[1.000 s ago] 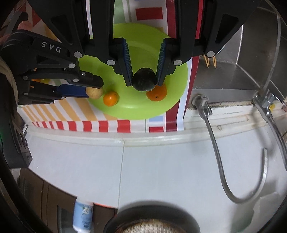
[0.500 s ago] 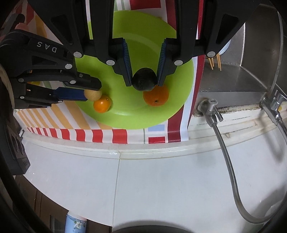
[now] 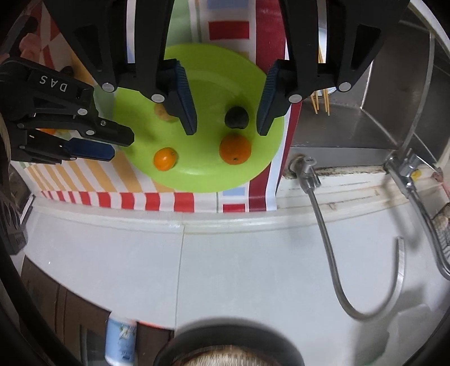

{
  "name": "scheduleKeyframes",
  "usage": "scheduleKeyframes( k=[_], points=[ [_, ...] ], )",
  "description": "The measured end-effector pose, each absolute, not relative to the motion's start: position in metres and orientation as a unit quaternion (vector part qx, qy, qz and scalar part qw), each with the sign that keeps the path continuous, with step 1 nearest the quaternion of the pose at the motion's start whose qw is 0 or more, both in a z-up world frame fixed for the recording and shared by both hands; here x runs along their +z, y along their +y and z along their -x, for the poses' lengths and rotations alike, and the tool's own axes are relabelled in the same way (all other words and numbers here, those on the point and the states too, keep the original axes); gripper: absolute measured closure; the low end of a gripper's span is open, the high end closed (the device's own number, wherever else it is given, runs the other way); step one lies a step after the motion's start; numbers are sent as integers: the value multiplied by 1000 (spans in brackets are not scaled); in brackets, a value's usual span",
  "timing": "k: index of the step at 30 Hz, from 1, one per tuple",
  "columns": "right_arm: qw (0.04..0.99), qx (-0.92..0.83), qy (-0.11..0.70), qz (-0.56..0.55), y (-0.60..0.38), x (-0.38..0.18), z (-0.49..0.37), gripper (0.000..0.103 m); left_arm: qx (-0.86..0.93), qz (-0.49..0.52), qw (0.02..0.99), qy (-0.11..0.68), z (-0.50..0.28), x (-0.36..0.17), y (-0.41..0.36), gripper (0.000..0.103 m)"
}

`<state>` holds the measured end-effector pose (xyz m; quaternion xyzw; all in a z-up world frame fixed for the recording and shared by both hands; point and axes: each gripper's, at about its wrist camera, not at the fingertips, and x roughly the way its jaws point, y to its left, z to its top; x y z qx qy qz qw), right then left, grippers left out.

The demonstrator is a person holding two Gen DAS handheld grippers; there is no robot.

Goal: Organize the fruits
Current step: 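Withdraw both tools from the plate toward the remaining fruits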

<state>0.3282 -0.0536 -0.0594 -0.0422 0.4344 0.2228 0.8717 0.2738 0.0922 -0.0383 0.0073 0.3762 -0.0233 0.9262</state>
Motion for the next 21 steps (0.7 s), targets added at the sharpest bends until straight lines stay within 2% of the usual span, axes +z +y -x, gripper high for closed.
scheduleKeyframes(
  k=[7,10,12,18,21],
  points=[
    [894,217,390,39,-72,-29,-290,67,-24,3,939,342,-239,-8,79,44],
    [903,212,371,37,-82,-17,-273,60,-24,12,944,329,-224,1,73,41],
    [909,207,360,38,-90,-9,-260,60,-23,11,946,323,-215,6,67,36],
    [922,189,337,27,-116,6,-229,60,-39,7,949,312,-189,14,44,33],
    [927,182,329,17,-130,11,-215,60,-44,5,952,302,-176,19,32,28]
  ],
)
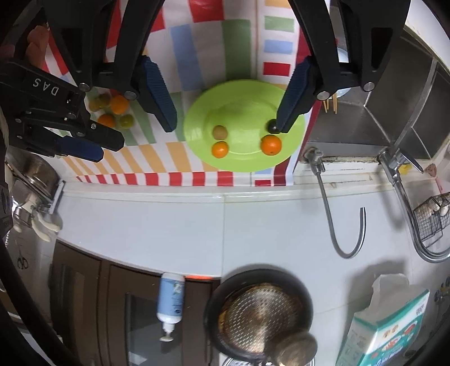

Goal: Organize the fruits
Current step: 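Withdraw both tools from the plate toward the remaining fruits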

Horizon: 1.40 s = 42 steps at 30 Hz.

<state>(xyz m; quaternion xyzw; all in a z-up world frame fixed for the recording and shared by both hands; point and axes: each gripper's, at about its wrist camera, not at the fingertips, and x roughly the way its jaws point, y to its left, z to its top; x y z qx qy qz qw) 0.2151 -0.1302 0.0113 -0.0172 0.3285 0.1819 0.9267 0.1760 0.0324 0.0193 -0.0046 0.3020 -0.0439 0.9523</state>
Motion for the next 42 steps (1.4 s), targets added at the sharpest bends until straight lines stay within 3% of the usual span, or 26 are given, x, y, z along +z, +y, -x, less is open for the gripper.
scheduleKeyframes(
  k=[3,19,42],
  points=[
    [932,172,318,13,-142,17,-202,60,-50,1,953,299,-168,24,22,22],
    [949,119,291,16,-204,26,-161,60,-79,-20,963,258,-139,31,-32,20],
    [931,69,357,25,-256,-39,-166,60,-108,-66,947,294,-155,-30,-80,20]
  ],
)
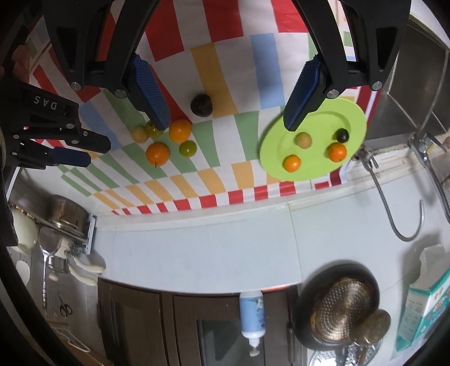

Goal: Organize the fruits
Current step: 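Withdraw both tools from the plate toward the remaining fruits, then grasp a dark plum with the left tool while the right tool grasps a yellow fruit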

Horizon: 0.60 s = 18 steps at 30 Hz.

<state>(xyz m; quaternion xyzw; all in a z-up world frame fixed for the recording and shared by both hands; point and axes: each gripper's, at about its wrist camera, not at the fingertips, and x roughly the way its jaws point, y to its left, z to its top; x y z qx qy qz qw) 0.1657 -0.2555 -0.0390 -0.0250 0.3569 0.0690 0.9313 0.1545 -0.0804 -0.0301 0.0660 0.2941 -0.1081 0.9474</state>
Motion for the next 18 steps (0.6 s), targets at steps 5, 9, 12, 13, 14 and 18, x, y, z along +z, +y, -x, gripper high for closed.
scheduleKeyframes(
  k=[5,9,12,13,14,18],
  points=[
    [923,73,376,30,-260,-56,-173,60,-116,-67,938,319,-164,-48,-88,20],
    [915,78,395,33,-261,-70,-181,60,-116,-69,931,340,-173,-63,-91,21],
    [908,83,408,39,-261,-81,-189,60,-119,-68,926,351,-178,-72,-92,21],
    [906,83,413,42,-261,-86,-191,60,-121,-69,925,354,-180,-75,-93,23],
    [905,85,415,43,-260,-88,-192,60,-121,-70,924,357,-182,-78,-94,24],
    [902,93,418,54,-258,-95,-201,60,-124,-70,918,370,-191,-86,-98,29]
  ],
)
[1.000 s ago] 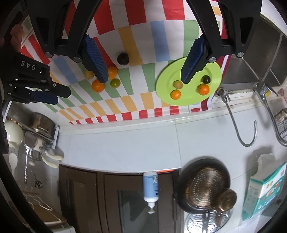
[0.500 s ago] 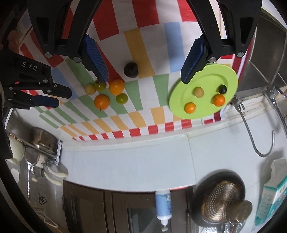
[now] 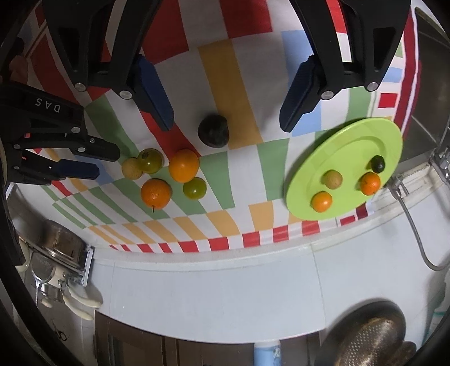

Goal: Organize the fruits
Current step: 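Grasp a dark plum with the left tool while the right tool grasps a yellow fruit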

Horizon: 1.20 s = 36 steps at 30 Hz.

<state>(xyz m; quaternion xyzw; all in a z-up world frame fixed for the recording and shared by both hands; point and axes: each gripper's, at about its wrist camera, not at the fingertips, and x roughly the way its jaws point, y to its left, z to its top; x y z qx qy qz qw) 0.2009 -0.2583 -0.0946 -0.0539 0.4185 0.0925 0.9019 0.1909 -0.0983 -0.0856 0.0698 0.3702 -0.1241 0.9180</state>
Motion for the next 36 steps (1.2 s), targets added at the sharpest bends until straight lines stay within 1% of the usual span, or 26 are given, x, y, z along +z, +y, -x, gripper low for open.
scheduleKeyframes(
  k=[2,6,8,14,17,21,23,25,26,36],
  points=[
    [901,94,419,58,-258,-97,-205,60,-127,-69,916,375,-195,-88,-100,30],
    [896,100,428,57,-258,-104,-215,61,-128,-67,914,379,-202,-91,-104,36],
    [895,104,431,55,-259,-107,-219,63,-129,-65,913,380,-204,-92,-107,39],
    [891,111,436,55,-259,-111,-229,64,-132,-65,910,387,-208,-96,-112,47],
    [890,114,439,56,-258,-114,-233,68,-133,-64,908,391,-211,-99,-114,51],
    [890,117,437,57,-256,-116,-236,71,-137,-57,904,402,-215,-103,-113,61],
    [890,118,437,56,-255,-115,-236,75,-137,-53,903,403,-217,-104,-113,66],
    [890,117,436,55,-255,-115,-235,75,-137,-54,903,403,-217,-105,-113,73],
    [890,118,437,53,-255,-115,-235,75,-137,-56,904,402,-218,-105,-113,75],
    [898,115,424,30,-257,-99,-217,75,-150,-50,908,389,-208,-92,-112,76]
  ],
)
